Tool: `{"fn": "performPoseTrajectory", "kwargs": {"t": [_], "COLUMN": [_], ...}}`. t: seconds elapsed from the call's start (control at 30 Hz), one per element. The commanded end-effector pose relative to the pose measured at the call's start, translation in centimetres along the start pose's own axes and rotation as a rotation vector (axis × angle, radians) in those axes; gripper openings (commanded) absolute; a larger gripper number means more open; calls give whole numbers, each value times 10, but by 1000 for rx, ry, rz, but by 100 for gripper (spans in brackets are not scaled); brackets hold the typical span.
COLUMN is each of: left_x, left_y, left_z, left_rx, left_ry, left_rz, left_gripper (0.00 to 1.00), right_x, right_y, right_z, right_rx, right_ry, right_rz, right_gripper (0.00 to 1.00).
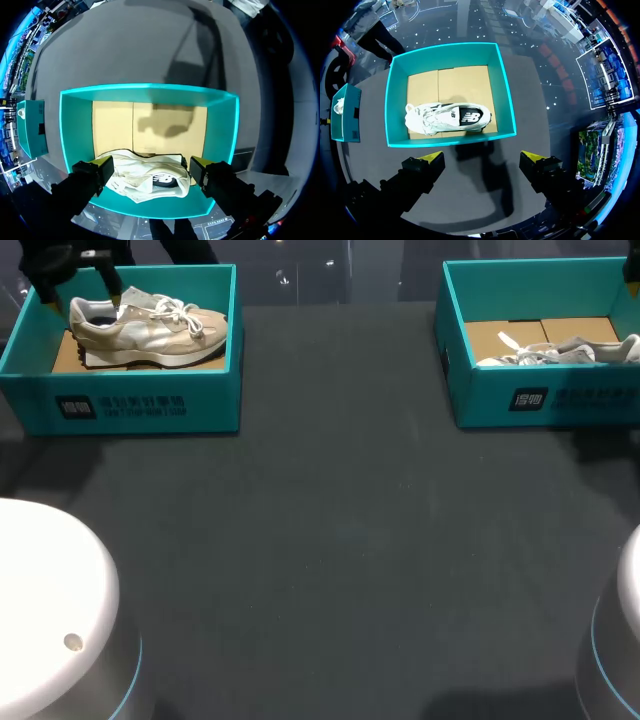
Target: Take the shoe out of the shoebox, open the shoe tongue, remove and reinsert the insole, then place the shoe into the shoebox
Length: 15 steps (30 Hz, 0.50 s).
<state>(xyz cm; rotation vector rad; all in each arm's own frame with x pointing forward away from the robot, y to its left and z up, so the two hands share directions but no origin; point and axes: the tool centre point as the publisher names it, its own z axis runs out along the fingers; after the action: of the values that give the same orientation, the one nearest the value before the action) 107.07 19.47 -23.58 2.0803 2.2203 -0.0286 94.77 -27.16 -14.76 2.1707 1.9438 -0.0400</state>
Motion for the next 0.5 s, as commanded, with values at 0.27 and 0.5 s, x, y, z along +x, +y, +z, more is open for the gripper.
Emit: {"fn": "performPoseTrajectory", "kwargs": {"t": [0.27,0.5], "left_x": [4,23], "left_y": [31,61], "left_z": [5,14], "left_rx": [33,19], "left_ry": [25,81], "left_rz": [28,22], "left_gripper": [100,100], "right_x": [0,0], "right_y": [-1,-1], "right_z": [0,0], "right_rx": [-1,-1], "right_ry": [-2,-2], "right_rz": [1,1], "right_gripper": [100,100]}}
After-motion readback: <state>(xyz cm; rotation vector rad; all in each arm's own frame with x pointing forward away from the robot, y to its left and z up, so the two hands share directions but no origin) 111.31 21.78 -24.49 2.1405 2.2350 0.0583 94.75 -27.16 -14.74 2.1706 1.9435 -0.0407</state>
